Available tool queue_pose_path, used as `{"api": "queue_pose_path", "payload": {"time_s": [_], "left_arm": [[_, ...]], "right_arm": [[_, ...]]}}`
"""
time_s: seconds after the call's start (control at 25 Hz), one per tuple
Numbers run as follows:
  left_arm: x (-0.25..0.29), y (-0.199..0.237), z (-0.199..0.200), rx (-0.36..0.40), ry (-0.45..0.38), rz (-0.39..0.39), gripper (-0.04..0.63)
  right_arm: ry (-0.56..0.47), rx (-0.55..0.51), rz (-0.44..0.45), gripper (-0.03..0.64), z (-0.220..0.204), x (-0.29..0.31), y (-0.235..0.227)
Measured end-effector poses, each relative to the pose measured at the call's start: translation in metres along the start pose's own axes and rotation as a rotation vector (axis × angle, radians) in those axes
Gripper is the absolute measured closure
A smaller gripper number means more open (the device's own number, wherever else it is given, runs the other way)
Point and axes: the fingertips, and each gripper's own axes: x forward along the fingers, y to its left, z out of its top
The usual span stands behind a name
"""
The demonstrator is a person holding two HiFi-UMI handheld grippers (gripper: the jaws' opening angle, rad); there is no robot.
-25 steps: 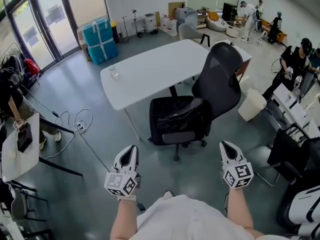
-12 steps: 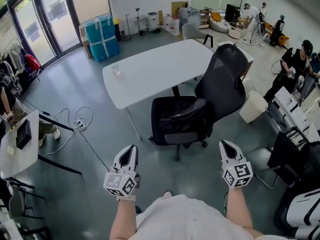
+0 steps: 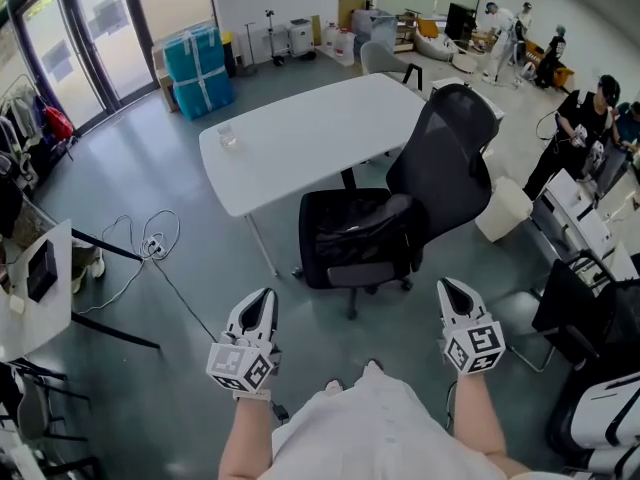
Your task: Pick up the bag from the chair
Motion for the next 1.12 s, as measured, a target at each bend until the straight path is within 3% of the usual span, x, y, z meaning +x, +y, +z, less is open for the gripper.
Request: {"api": "queue_pose_path", "payload": {"time_s": [0.44,1.12], "left_arm": [[0.054,0.003,-0.011,0.006,0.050,-0.045,0.565],[0.216,0.017,0.002,0.040,0.092,-0.120,0.565]], "right_arm": [[0.020,0.013,0.029,0.597,-0.005,0.054,-0.019],[0.058,0.039,0.073,0.597,-0.001,0.187,-0.086]]}}
